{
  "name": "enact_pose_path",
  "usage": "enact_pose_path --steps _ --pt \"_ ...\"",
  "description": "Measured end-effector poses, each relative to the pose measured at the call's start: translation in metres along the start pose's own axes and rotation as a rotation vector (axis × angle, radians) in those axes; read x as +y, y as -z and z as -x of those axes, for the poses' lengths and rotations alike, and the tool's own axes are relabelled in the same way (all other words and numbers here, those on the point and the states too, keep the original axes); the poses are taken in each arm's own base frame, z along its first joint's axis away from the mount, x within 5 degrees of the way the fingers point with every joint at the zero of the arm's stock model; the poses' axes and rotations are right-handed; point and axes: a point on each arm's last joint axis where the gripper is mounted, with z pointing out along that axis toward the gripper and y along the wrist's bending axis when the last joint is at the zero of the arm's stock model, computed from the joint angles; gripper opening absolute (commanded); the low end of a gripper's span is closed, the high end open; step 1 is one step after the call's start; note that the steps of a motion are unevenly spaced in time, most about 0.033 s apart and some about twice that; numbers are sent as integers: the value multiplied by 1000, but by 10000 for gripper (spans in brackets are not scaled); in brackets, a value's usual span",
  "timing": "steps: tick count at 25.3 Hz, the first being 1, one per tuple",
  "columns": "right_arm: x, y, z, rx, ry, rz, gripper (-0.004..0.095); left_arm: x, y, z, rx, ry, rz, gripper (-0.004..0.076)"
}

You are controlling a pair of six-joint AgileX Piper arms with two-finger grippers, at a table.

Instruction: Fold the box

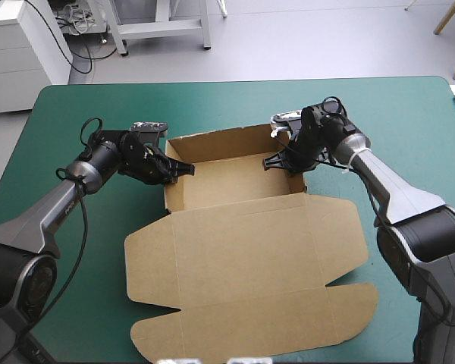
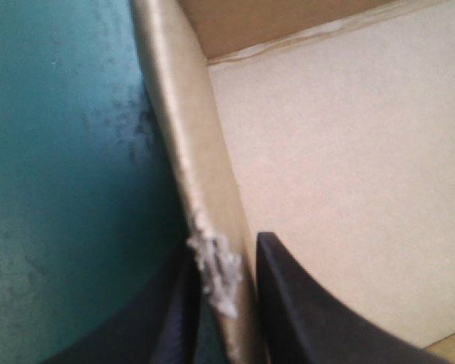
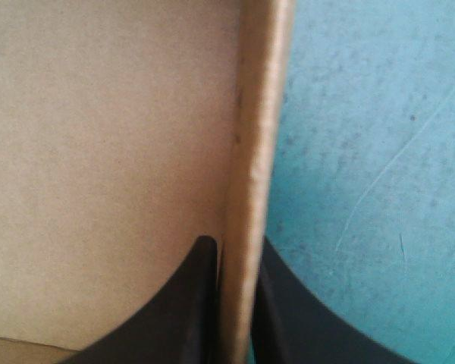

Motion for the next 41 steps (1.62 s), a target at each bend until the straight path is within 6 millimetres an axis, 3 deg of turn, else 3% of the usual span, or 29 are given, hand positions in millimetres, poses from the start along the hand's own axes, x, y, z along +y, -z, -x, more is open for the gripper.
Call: enact_pose_path --steps 1,5,10,15,21,29,32,36,41 --pt "0 3 4 -10 2 2 343 0 -1 0 6 -15 0 398" --pt "0 29 18 -60 15 -7 406 -2 -1 4 93 -49 -4 403" --pt "-2 51 17 -95 22 -16 408 -14 43 30 82 -87 -24 403" --pt "0 107 9 -213 27 -14 408 -20 87 45 17 -131 0 403" --pt "0 134 1 -265 31 -18 407 -30 157 43 -160 -164 -4 373" --pt "0 120 5 -231 30 -19 406 -31 259 3 -399 -219 92 279" --pt "-1 103 9 -194 32 -19 403 -33 289 -16 -474 -258 90 158" --pt "1 77 13 -138 53 0 402 -31 310 -51 -511 -307 98 -6" --pt "1 45 17 -74 63 15 402 -23 303 -102 -459 -340 107 -8"
